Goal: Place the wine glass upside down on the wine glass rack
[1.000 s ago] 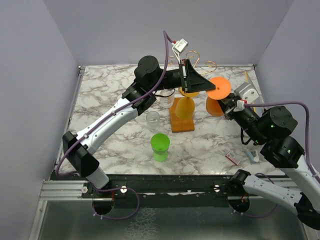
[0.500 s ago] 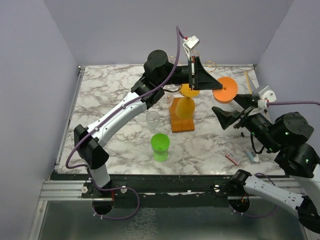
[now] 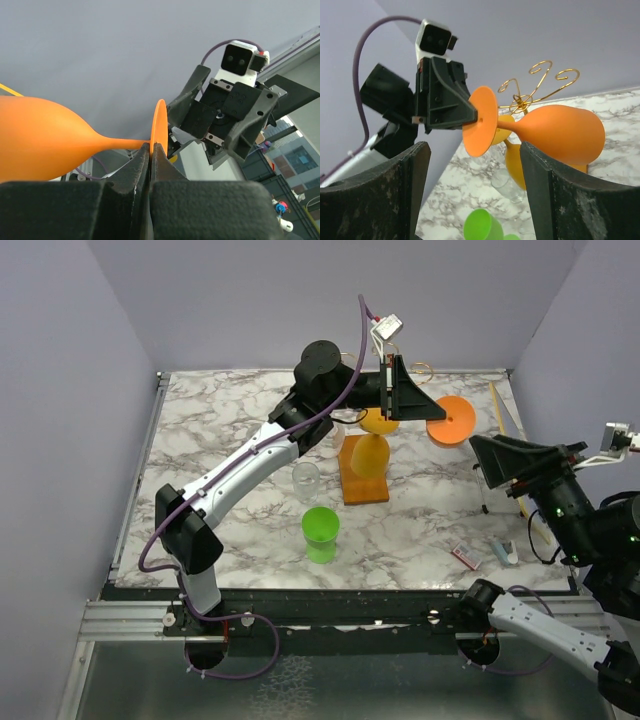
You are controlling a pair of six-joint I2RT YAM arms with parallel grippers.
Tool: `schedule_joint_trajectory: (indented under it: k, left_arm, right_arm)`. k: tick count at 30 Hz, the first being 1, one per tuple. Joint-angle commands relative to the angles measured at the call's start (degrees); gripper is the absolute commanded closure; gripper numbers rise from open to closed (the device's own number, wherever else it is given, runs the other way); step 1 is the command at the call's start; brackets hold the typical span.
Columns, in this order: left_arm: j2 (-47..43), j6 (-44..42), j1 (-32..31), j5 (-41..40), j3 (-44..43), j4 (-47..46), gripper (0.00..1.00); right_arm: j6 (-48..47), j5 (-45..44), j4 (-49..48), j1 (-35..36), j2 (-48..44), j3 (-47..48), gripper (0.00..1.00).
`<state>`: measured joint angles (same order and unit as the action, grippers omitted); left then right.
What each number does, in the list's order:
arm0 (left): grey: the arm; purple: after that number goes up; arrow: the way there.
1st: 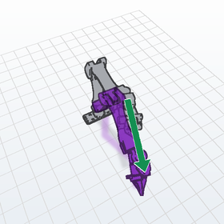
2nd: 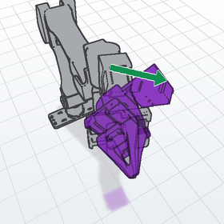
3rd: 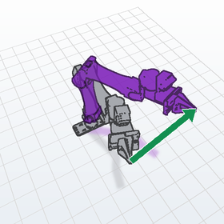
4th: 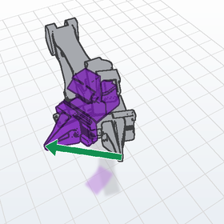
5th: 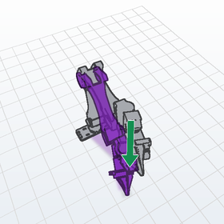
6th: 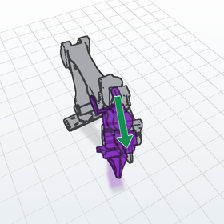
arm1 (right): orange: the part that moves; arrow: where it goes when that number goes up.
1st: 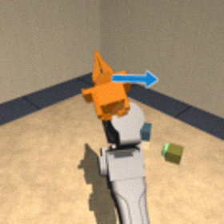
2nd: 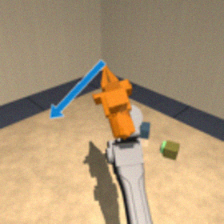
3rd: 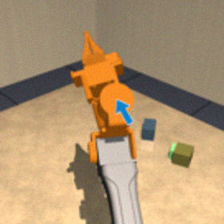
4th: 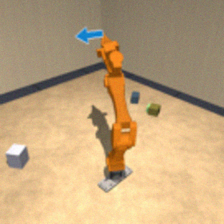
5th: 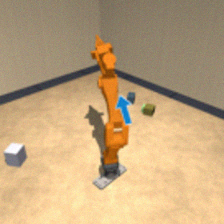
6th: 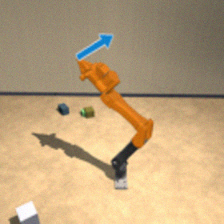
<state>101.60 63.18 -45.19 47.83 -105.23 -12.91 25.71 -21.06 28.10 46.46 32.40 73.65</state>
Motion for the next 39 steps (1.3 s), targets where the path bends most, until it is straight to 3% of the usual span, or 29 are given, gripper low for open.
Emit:
schedule_joint_trajectory:
  k: [1,4,9,12,13,15,17,22,25,31,39]
  left_arm:
    - [-0.4,0.3,0.1,1.8,-0.8,-3.1,1.0]
    - [-0.7,1.0,0.0,2.1,-0.4,-3.6,1.0]
    - [-2.2,1.5,0.0,2.0,1.0,-4.6,1.0]
    - [-2.9,1.4,0.0,2.0,2.0,-4.7,1.0]
    - [-3.1,1.4,0.0,2.0,2.3,-4.7,1.0]
    - [-3.3,1.6,0.0,2.2,3.2,-5.0,1.0]
    - [-3.5,2.1,0.1,2.2,4.2,-5.6,0.93]
    - [-4.2,2.6,0.1,1.4,5.7,-6.7,0.54]
    - [-4.7,2.3,0.6,0.4,6.4,-6.8,0.39]
    - [-6.6,1.7,3.3,-2.1,9.5,-6.7,0.26]
    - [-10.0,-1.7,10.1,-1.1,12.2,-6.8,0.22]
  right_arm:
    - [9.4,-9.9,-3.0,0.4,2.5,-0.2,0.24]
    - [10.8,-10.1,-5.7,0.4,4.2,-0.5,0.3]
    - [12.5,-7.6,-11.2,0.4,6.9,-2.7,0.56]
    - [14.1,-8.4,-14.4,0.3,6.9,-5.3,0.73]
    - [14.6,-9.1,-15.5,0.3,6.5,-6.4,0.84]
    - [15.1,-10.4,-18.0,0.4,5.8,-8.6,0.98]
    - [15.5,-12.4,-19.1,0.4,5.7,-9.8,0.99]
    - [14.8,-18.7,-18.6,0.4,6.3,-9.6,0.99]
    - [13.7,-21.8,-19.2,0.4,6.4,-9.5,0.99]
    - [13.4,-28.0,-20.2,0.3,8.4,-9.1,0.99]
    - [3.9,-30.1,-32.3,0.3,19.7,-6.9,0.99]
